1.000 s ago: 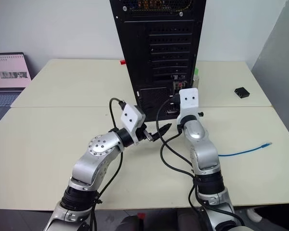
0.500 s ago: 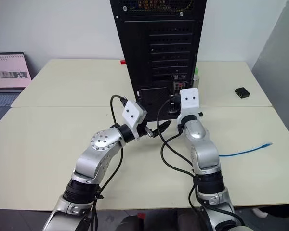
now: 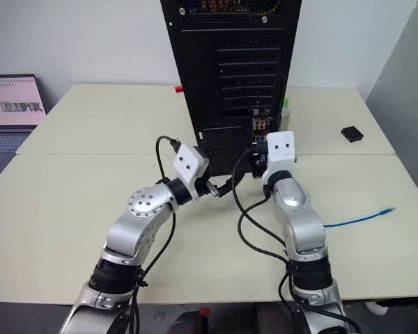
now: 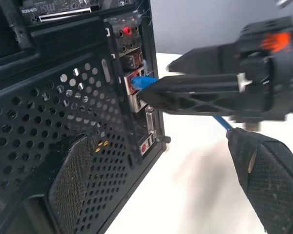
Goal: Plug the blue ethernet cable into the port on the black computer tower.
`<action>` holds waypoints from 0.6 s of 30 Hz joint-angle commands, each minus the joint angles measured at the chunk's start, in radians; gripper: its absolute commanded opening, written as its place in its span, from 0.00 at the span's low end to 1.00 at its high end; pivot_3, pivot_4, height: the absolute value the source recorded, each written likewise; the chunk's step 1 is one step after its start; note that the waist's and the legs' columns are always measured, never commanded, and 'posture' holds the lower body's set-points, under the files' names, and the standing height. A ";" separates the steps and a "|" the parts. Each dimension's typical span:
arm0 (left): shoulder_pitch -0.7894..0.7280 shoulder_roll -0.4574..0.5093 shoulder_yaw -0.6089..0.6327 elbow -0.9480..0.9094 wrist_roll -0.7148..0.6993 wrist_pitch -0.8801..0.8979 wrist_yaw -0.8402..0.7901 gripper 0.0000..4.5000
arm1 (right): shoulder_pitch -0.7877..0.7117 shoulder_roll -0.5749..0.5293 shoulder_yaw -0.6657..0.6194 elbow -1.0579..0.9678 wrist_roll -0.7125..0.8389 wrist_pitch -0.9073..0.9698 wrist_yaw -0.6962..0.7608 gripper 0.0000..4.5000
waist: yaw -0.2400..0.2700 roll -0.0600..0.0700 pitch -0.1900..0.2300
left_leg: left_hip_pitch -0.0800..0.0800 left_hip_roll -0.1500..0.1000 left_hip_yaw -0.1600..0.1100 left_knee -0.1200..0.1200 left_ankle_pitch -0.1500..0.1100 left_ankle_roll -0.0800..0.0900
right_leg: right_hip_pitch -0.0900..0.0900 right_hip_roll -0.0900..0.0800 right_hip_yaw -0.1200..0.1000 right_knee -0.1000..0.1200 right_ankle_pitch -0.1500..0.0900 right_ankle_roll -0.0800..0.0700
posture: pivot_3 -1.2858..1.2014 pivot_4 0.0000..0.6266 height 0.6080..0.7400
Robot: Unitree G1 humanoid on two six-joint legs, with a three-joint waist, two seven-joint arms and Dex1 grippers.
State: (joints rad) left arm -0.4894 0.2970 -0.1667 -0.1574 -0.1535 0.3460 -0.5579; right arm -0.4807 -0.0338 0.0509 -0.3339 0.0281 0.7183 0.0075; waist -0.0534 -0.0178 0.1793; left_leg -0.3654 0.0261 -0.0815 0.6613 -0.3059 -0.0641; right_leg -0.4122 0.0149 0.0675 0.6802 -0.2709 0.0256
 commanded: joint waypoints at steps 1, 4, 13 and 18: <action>-0.038 0.068 0.038 -0.007 0.010 0.008 -0.025 1.00 | 0.072 -0.093 -0.050 -0.244 0.076 0.087 0.107 0.96 | 0.001 0.000 0.000 | 0.000 0.000 -0.001 0.000 0.000 0.000 | 0.000 0.000 -0.001 0.000 0.000 0.000 | 0.52 0.24 1.00; -0.045 0.102 0.062 0.004 -0.022 0.018 -0.065 1.00 | 0.108 -0.169 -0.094 -0.318 0.132 0.131 0.180 0.96 | 0.002 0.000 0.000 | 0.000 0.000 -0.001 0.000 0.000 0.000 | 0.000 0.000 -0.001 0.000 0.000 0.000 | 0.52 0.24 1.00; -0.077 0.265 0.146 0.046 -0.125 0.051 -0.260 1.00 | 0.216 -0.500 -0.338 -0.425 0.390 0.138 0.520 0.96 | 0.002 0.000 0.003 | 0.000 0.000 -0.001 0.000 0.000 0.000 | 0.001 0.001 -0.001 -0.001 0.000 0.001 | 0.52 0.24 1.00; -0.090 0.309 0.170 0.044 -0.174 0.072 -0.326 1.00 | 0.221 -0.570 -0.395 -0.407 0.461 0.133 0.565 0.96 | 0.001 0.000 0.003 | 0.001 0.000 0.000 0.000 0.000 0.000 | 0.001 0.001 -0.001 -0.001 -0.001 0.001 | 0.52 0.24 1.00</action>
